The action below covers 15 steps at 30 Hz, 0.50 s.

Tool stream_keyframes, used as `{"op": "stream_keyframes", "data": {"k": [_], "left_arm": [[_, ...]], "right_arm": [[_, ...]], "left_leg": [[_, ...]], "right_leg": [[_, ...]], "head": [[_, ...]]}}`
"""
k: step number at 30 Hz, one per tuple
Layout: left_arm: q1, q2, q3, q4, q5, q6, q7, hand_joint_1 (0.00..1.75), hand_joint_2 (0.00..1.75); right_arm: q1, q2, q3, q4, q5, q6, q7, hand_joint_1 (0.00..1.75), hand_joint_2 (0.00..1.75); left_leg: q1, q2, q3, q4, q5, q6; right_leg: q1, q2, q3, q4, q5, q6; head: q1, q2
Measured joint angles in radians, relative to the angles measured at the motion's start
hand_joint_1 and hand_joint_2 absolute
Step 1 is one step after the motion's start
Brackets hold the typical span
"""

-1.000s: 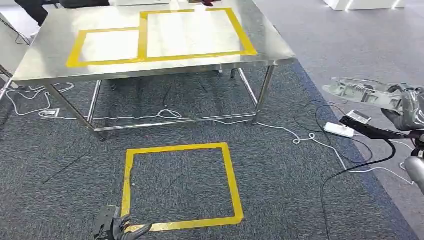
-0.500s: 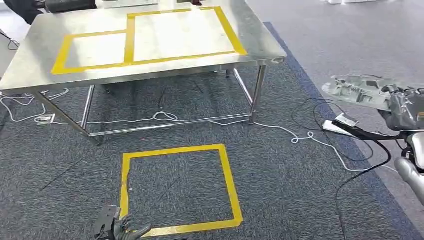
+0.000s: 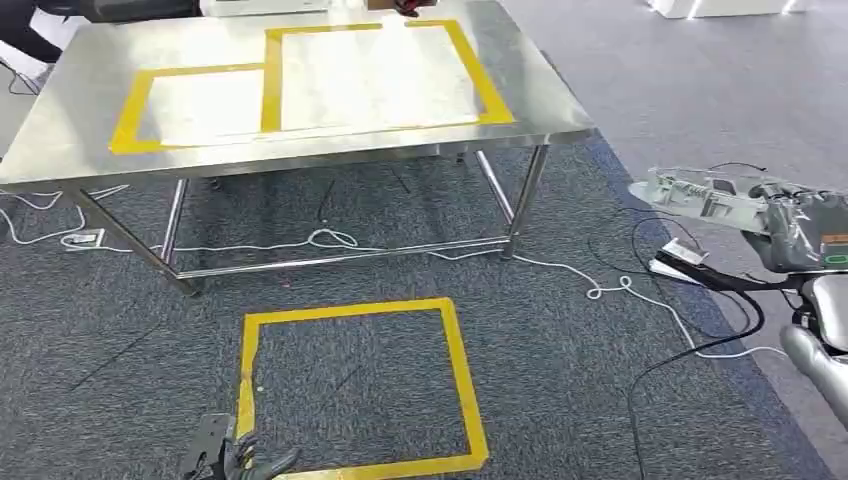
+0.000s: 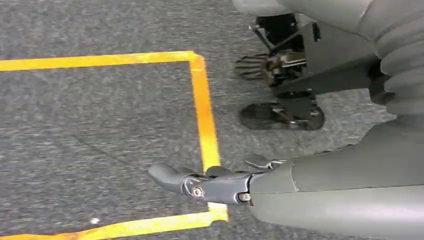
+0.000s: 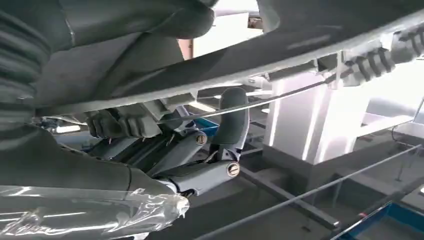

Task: Take the parts from the cabinet and place them on the table.

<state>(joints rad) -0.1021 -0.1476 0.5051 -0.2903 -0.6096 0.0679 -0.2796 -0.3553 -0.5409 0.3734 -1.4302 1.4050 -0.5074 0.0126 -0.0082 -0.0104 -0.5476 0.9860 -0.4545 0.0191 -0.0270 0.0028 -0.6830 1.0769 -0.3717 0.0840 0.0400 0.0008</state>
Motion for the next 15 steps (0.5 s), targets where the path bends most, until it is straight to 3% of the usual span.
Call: {"op": "stream_keyframes", "data": {"k": [1,2,3,6,7,9,10,11,12,13,15], "left_arm": [[-0.001,0.002,0.000,0.000,0.001,0.000,0.000,0.00,1.75],[-0.004,0.001,0.000,0.000,0.001,0.000,0.000,0.00,1.75],[-0.005,0.003,0.000,0.001,0.002,0.000,0.000,0.00,1.75],[-0.009,0.005,0.000,0.001,0.002,0.000,0.000,0.00,1.75],[-0.011,0.004,-0.001,0.001,0.002,0.000,0.000,0.00,1.75],[-0.010,0.002,-0.004,0.001,0.002,0.000,0.000,0.00,1.75],[-0.006,0.002,-0.006,0.002,0.002,0.000,0.000,0.00,1.75],[-0.003,0.001,-0.007,0.003,0.002,0.000,0.000,0.00,1.75],[-0.002,0.001,-0.008,0.003,0.002,0.000,0.000,0.00,1.75],[-0.002,0.001,-0.009,0.003,0.002,0.000,0.000,0.00,1.75],[-0.002,0.001,-0.011,0.003,0.002,0.000,0.000,0.00,1.75]], "right_arm": [[0.001,0.001,0.000,0.002,0.000,-0.001,0.000,1.75,1.75],[-0.003,0.001,0.002,0.002,0.002,-0.003,0.000,1.75,1.75],[-0.001,0.001,0.002,0.002,0.002,-0.004,0.001,1.75,1.75],[0.002,0.001,0.002,0.003,0.001,-0.005,0.001,1.75,1.75],[0.004,0.001,0.002,0.003,0.000,-0.005,0.003,1.75,1.75],[0.019,0.001,0.004,0.007,0.000,-0.005,0.002,1.75,1.75],[0.026,0.001,0.007,0.010,0.001,-0.005,0.002,1.75,1.75],[0.032,0.001,0.010,0.011,0.001,-0.005,0.002,1.75,1.75],[0.035,0.001,0.011,0.013,0.001,-0.005,0.002,1.75,1.75],[0.035,0.001,0.011,0.014,0.001,-0.005,0.002,1.75,1.75],[0.033,0.001,0.011,0.013,0.000,-0.005,0.002,1.75,1.75]], "left_leg": [[-0.005,-0.001,0.006,0.001,-0.008,-0.008],[-0.008,-0.001,0.000,0.006,-0.011,-0.014],[-0.008,0.000,-0.003,0.004,-0.015,-0.016],[-0.008,0.000,0.001,0.009,-0.022,-0.032],[-0.008,0.001,-0.023,0.056,-0.027,-0.039],[-0.005,0.002,-0.095,0.199,-0.098,-0.048],[-0.005,0.002,-0.130,0.264,-0.137,-0.048],[-0.005,0.002,-0.156,0.304,-0.158,-0.047],[-0.005,0.002,-0.165,0.305,-0.147,-0.044],[-0.006,0.002,-0.163,0.276,-0.113,-0.039],[-0.012,0.002,-0.126,0.127,0.024,-0.019]], "right_leg": [[0.003,-0.001,0.009,-0.030,0.000,0.005],[0.008,-0.003,0.017,-0.062,-0.028,-0.016],[0.006,-0.002,0.021,-0.050,-0.012,-0.027],[0.001,0.003,0.027,-0.051,-0.021,-0.038],[0.000,0.003,0.032,-0.052,-0.025,-0.043],[0.000,0.002,0.046,-0.055,-0.037,-0.050],[0.000,0.002,0.054,-0.055,-0.044,-0.052],[0.002,0.003,0.063,-0.055,-0.051,-0.054],[0.004,0.004,0.074,-0.055,-0.059,-0.055],[0.006,0.005,0.082,-0.055,-0.065,-0.056],[0.012,0.006,0.103,-0.056,-0.079,-0.056]], "head": [[0.000,0.000],[0.002,0.000],[-0.001,0.000],[-0.001,0.000],[-0.002,0.000],[-0.001,0.000],[-0.002,0.000],[-0.002,0.000],[-0.001,0.000],[-0.001,0.000],[-0.001,0.000]]}}
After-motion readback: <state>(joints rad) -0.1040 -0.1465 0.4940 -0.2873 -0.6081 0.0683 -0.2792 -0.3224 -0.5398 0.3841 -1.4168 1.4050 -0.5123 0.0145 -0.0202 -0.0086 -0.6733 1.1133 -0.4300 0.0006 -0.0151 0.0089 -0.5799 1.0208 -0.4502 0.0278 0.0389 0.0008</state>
